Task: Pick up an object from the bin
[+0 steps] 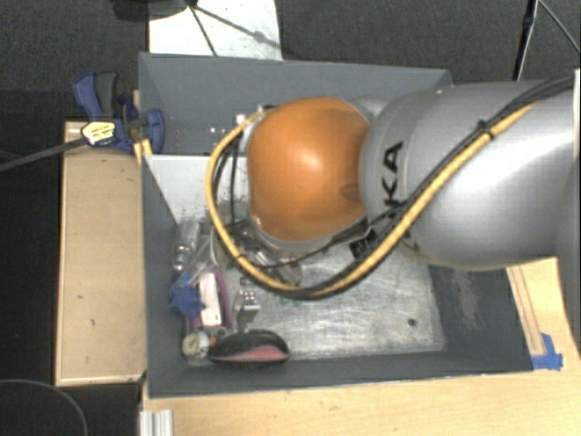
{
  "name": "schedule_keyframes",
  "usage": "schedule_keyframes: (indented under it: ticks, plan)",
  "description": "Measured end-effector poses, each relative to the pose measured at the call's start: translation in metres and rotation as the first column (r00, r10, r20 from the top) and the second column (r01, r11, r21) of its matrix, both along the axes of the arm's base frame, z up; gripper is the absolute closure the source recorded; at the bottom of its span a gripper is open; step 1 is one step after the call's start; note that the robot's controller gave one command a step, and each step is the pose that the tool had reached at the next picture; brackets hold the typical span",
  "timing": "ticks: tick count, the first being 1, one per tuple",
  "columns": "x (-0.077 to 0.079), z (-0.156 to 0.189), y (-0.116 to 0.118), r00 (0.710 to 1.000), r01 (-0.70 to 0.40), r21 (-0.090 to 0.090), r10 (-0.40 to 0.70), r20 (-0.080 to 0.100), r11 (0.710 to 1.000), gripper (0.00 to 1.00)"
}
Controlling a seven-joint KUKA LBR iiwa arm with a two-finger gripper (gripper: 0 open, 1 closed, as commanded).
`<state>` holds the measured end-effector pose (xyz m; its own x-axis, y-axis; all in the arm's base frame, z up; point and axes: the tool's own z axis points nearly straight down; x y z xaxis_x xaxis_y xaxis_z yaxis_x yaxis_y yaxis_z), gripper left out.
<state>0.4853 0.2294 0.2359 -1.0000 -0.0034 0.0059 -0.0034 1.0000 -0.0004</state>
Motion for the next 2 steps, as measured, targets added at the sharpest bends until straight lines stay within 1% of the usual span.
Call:
schedule_keyframes:
  ticks: [1,2]
  plan:
    - [0.004,-0.127,-0.007,0.966,-0.258,0.001,0.258,0.004,0.966,0.00]
    - [0.014,-0.164,-0.121,0.878,-0.478,0.000,0.478,0.015,0.878,0.00]
